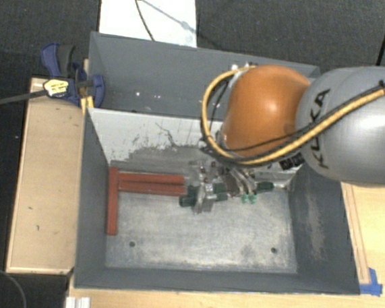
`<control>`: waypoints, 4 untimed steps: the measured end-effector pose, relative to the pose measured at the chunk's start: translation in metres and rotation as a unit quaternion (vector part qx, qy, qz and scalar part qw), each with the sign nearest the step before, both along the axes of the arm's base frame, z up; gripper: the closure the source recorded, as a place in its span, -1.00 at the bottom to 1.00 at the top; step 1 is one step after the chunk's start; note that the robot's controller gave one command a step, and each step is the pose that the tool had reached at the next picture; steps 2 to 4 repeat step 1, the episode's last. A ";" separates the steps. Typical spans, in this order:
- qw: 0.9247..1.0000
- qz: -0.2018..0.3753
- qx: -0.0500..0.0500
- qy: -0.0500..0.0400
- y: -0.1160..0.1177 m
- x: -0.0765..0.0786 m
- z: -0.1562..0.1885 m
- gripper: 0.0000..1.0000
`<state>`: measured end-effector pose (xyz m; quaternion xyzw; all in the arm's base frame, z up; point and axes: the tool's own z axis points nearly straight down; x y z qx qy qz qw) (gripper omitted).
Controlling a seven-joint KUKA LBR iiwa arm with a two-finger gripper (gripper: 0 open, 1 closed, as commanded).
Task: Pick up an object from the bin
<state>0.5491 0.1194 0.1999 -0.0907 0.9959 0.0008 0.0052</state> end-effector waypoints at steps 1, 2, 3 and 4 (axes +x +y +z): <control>1.000 -0.006 -0.002 0.000 -0.065 -0.039 0.067 1.00; 1.000 -0.006 -0.002 0.000 -0.065 -0.039 0.067 1.00; 1.000 -0.006 -0.002 0.000 -0.065 -0.039 0.067 1.00; 1.000 -0.006 -0.002 0.000 -0.065 -0.039 0.067 1.00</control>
Offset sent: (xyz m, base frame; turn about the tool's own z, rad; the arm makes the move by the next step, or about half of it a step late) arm -0.0402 -0.0610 0.0620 0.0039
